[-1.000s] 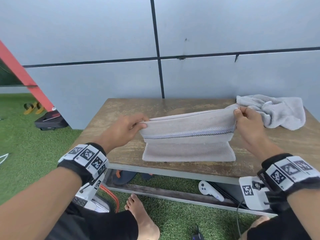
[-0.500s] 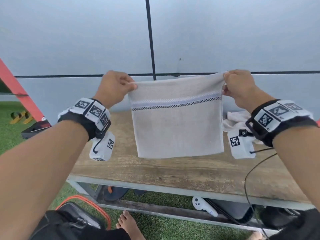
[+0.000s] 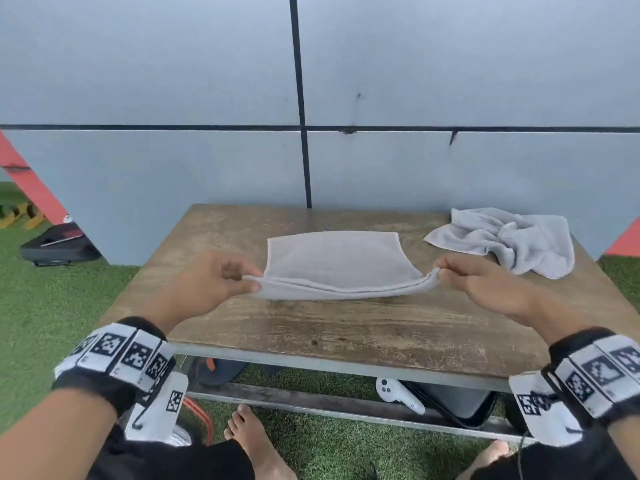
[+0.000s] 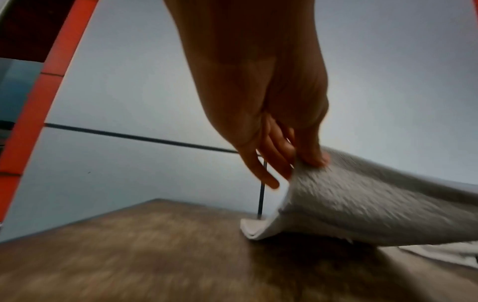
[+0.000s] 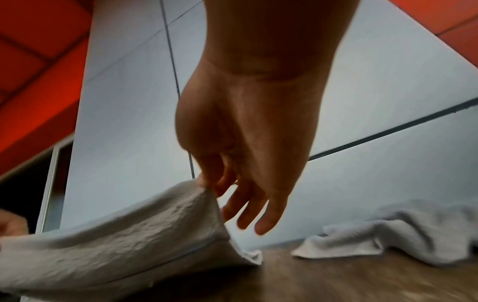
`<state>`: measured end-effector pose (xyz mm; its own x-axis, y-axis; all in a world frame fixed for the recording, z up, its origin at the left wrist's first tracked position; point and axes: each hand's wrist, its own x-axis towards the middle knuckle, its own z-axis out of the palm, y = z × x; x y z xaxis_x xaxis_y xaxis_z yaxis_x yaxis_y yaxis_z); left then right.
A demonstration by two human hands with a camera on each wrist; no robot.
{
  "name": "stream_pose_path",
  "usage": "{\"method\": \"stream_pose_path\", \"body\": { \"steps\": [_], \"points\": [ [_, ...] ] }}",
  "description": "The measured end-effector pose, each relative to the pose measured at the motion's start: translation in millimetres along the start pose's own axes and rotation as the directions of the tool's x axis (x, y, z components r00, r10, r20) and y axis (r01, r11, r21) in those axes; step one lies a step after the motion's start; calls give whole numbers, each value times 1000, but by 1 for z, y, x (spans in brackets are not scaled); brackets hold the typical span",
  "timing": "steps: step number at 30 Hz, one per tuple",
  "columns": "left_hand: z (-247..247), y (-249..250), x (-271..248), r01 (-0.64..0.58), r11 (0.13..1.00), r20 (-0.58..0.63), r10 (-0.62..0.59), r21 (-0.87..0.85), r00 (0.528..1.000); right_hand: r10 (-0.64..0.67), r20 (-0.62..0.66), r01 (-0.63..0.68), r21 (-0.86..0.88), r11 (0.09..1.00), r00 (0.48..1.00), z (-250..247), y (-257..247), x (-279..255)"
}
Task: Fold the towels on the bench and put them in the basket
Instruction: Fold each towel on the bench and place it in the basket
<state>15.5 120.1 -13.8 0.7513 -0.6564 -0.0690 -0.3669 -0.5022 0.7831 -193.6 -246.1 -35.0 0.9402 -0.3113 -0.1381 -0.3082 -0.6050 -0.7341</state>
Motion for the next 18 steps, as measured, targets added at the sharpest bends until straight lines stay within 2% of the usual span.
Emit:
{"method": "stream_pose_path", "body": {
  "steps": [2, 3, 5, 7, 10, 12, 14, 18],
  "points": [
    [9, -15, -10, 93, 994, 236, -102, 49, 966, 56, 140, -45, -81, 996, 989, 10, 13, -11],
    [12, -22, -13, 102, 991, 312, -125, 88, 942, 81, 181, -61, -114, 992, 980, 13, 13, -15],
    [17, -29, -15, 97, 988, 381, -137, 123, 914, 115, 240, -84, -133, 987, 964, 16, 11, -18],
    [19, -34, -13, 96, 989, 378, -133, 115, 916, 130, 249, -109, -98, 989, 960, 17, 6, -17],
    [19, -40, 1, 92, 989, 258, -119, 114, 959, 160, 127, -158, -29, 987, 979, 19, 4, -8],
    [22, -38, 13, 115, 989, 81, -122, 90, 989, 191, 31, -192, 28, 981, 981, 22, 6, 5],
    [27, -33, 26, 129, 987, -75, -122, 96, 990, 222, -58, -219, 54, 974, 973, 27, 5, 20],
    [39, -29, 52, 191, 974, -236, -158, 125, 959, 211, -223, -213, 15, 977, 952, 36, 2, 52]
  ]
}}
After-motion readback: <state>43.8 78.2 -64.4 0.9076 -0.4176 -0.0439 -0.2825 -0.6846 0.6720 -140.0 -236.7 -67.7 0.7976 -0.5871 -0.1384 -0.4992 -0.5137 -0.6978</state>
